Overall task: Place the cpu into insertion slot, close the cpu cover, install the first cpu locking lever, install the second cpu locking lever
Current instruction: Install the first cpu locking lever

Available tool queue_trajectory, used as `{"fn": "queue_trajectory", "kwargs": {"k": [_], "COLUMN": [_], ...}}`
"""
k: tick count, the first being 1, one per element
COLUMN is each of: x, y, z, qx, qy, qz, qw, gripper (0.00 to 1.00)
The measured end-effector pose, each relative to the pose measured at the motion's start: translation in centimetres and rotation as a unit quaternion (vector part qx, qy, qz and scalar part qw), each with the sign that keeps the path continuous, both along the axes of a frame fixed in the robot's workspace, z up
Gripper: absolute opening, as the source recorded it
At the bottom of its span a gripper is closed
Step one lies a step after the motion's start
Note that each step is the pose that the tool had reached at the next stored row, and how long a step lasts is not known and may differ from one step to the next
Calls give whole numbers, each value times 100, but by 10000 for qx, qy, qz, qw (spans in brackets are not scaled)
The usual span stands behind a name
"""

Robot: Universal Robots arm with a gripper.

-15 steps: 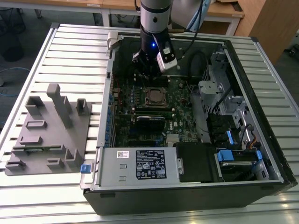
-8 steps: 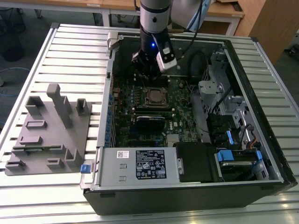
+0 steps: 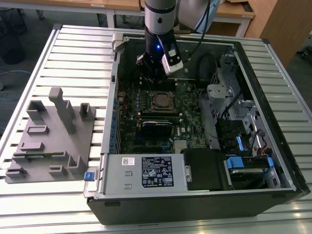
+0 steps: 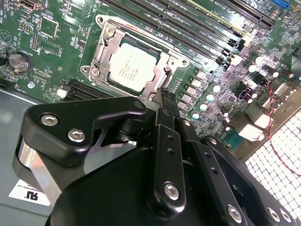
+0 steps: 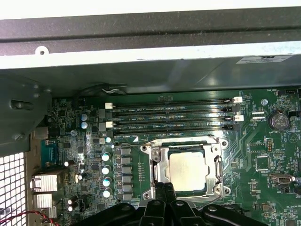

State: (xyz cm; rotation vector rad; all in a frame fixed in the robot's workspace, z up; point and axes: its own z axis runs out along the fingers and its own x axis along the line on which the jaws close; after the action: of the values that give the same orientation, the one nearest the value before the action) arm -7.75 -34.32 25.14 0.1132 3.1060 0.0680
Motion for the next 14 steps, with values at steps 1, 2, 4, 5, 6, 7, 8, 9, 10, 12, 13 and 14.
{"fn": "queue_trajectory", "kwargs": {"k": [1,2,4,5,6,7,8,9,10,12,13,14], "x": [0,0,0,0,-1,-4,-8,-14,-21,-45,-58,-74], "y": [0,0,0,0,0,0,0,0,0,0,0,0], "z": [0,0,0,0,0,0,0,0,0,0,-1,0], "qx": [0,0,0,0,0,0,0,0,0,0,0,0], "qy": [0,0,0,0,0,0,0,0,0,0,0,0], "qz": [0,0,0,0,0,-1,-1,0,0,0,0,0], "qw": [10000,10000,10000,10000,10000,10000,10000,10000,10000,10000,10000,10000], "gripper": [10,10,10,10,10,10,10,10,10,10,10,10]}}
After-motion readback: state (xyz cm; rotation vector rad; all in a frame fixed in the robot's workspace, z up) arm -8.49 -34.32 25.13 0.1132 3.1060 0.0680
